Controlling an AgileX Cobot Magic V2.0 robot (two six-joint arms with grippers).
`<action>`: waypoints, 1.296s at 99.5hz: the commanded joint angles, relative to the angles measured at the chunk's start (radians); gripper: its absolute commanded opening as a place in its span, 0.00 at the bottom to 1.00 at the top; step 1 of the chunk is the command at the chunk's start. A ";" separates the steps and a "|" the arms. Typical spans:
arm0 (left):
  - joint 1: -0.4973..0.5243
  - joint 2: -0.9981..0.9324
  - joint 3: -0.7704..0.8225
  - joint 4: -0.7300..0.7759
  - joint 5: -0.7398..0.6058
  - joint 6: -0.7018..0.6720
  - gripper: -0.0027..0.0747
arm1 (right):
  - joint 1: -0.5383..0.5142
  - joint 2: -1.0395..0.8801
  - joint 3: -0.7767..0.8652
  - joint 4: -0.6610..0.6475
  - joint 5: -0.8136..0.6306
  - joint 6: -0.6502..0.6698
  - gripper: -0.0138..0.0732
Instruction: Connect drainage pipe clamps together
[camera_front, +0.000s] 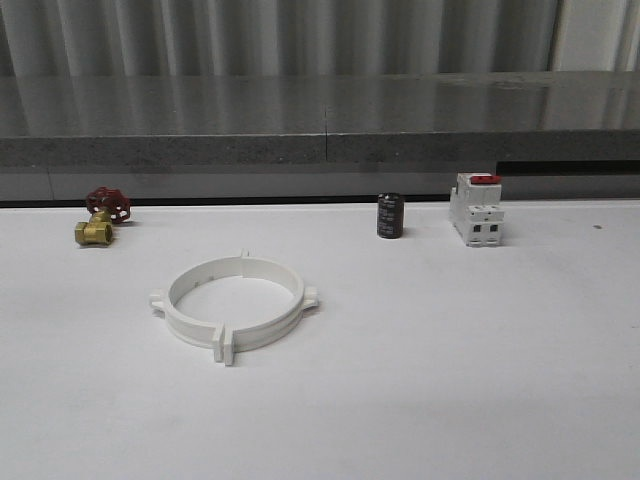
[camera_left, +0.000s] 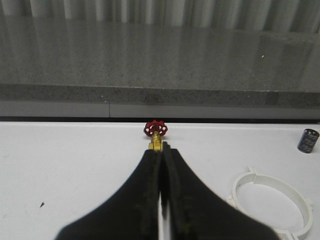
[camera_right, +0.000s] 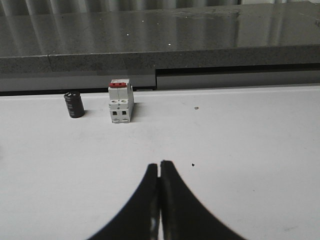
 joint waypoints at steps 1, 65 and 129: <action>0.003 -0.044 0.040 -0.080 -0.155 0.110 0.01 | -0.005 -0.012 -0.020 0.005 -0.083 -0.012 0.08; 0.168 -0.337 0.361 -0.173 -0.185 0.145 0.01 | -0.005 -0.012 -0.020 0.005 -0.083 -0.012 0.08; 0.170 -0.337 0.361 -0.159 -0.185 0.145 0.01 | -0.005 -0.012 -0.020 0.005 -0.083 -0.012 0.08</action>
